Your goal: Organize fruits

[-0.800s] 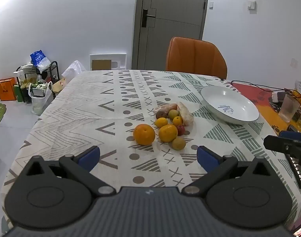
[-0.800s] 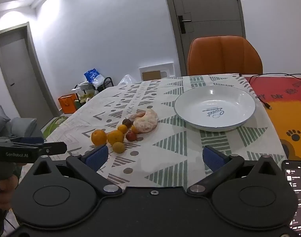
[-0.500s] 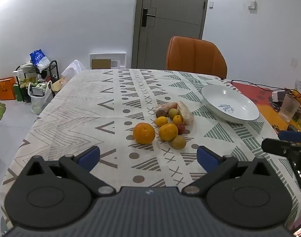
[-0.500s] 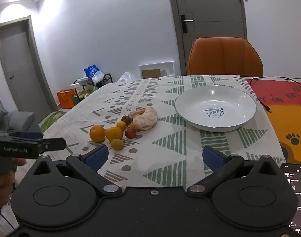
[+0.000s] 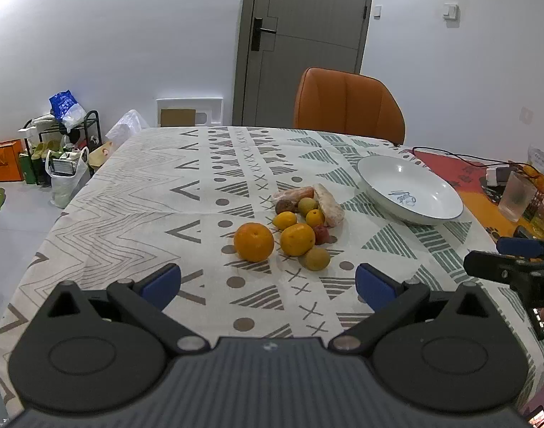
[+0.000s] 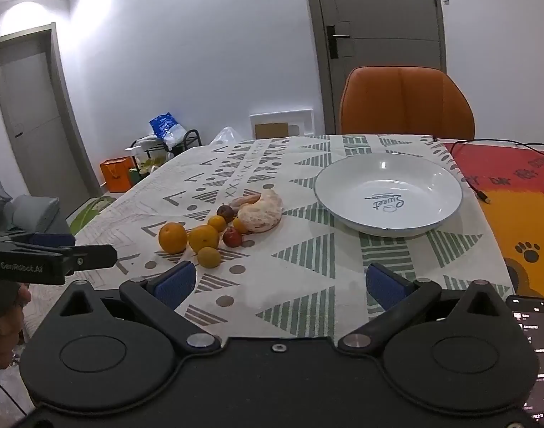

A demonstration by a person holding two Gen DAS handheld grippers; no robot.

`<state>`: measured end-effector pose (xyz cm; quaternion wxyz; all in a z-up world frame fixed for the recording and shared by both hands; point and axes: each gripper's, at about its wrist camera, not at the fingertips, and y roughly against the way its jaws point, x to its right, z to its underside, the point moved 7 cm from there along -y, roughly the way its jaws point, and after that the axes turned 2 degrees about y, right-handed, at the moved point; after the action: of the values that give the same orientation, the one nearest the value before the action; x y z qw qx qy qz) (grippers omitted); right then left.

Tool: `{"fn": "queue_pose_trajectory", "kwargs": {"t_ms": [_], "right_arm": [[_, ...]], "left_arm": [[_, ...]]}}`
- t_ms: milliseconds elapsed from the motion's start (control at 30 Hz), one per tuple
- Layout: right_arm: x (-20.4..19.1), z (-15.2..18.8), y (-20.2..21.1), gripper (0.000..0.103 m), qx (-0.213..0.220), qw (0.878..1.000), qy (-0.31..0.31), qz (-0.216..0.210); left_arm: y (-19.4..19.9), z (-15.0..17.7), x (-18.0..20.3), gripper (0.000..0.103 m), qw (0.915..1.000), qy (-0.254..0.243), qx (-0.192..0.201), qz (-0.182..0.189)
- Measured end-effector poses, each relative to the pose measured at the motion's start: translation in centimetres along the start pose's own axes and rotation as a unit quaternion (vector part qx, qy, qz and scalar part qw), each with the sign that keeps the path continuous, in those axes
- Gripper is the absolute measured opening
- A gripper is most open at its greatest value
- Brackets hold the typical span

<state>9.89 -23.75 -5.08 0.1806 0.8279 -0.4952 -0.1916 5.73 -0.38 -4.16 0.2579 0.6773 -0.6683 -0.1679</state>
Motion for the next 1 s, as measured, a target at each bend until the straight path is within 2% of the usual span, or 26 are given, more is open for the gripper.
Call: {"fn": "queue_pose_trajectory", "kwargs": {"t_ms": [1000], "right_arm": [[0.44,0.33,-0.3,0.103,-0.005,1.0,-0.001,0.008]], "left_arm": [[0.02,0.12,-0.05,0.103,1.0,-0.002,0.003,0.001]]}}
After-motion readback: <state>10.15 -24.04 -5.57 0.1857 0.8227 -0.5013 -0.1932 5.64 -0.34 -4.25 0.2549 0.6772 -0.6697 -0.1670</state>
